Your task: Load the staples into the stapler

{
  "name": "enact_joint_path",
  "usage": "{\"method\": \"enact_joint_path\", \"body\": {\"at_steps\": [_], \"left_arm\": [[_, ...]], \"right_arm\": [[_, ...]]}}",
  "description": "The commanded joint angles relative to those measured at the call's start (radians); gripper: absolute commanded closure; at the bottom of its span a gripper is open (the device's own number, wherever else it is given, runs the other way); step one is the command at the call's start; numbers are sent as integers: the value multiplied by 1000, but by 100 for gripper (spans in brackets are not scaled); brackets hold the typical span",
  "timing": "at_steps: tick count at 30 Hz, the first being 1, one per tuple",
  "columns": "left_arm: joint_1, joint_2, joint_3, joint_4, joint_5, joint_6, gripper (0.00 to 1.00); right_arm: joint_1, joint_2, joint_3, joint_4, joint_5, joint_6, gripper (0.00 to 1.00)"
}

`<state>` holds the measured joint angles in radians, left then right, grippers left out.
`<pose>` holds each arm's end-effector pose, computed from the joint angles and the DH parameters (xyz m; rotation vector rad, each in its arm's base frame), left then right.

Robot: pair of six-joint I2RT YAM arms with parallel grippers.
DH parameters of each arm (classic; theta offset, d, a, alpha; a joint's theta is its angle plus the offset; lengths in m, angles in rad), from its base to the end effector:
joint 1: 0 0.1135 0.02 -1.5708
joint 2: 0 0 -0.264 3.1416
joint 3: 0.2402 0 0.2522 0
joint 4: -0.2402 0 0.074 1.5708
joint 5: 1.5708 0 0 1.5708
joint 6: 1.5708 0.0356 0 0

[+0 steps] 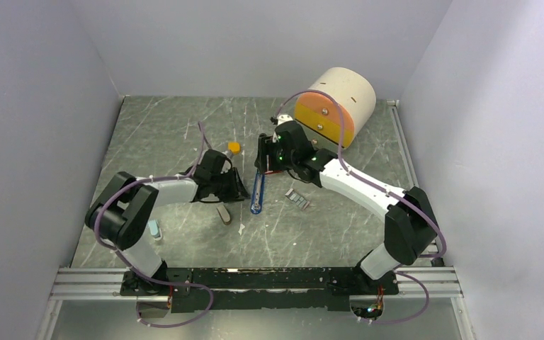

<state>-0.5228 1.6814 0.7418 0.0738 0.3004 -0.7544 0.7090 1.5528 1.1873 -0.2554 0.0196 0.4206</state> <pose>0.2652 -0.1650 0.1313 -0.1571 2.6067 -0.8886 0.2696 0.2303 0.2822 -0.3134 2.2374 0.6031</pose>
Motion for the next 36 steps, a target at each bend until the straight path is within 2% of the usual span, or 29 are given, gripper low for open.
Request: {"method": "enact_joint_path", "body": {"at_steps": [1,6,13,17,25,28,31,36], "left_arm": [[11,-87,-29,-160,-100,73,61],[13,-256,31,-283,-270,83,56],[18,-541,107,-480,-632,48,49],[19,-673,149,-540,-750,69,46],[20,-825,166,-596,-830,90,32],[20,-850,143,-604,-846,79,32],[20,-851,139,-698,-928,-42,33],[20,-842,116,-757,-950,-103,35]], "right_arm": [[16,-28,-48,13,39,-36,38],[37,-29,-80,17,7,-26,41],[215,4,-101,39,49,-34,43],[309,85,-69,34,58,3,42],[415,253,27,28,94,63,41],[429,303,60,22,93,73,45],[433,335,83,18,105,81,52],[436,372,109,-4,146,96,60]]}}
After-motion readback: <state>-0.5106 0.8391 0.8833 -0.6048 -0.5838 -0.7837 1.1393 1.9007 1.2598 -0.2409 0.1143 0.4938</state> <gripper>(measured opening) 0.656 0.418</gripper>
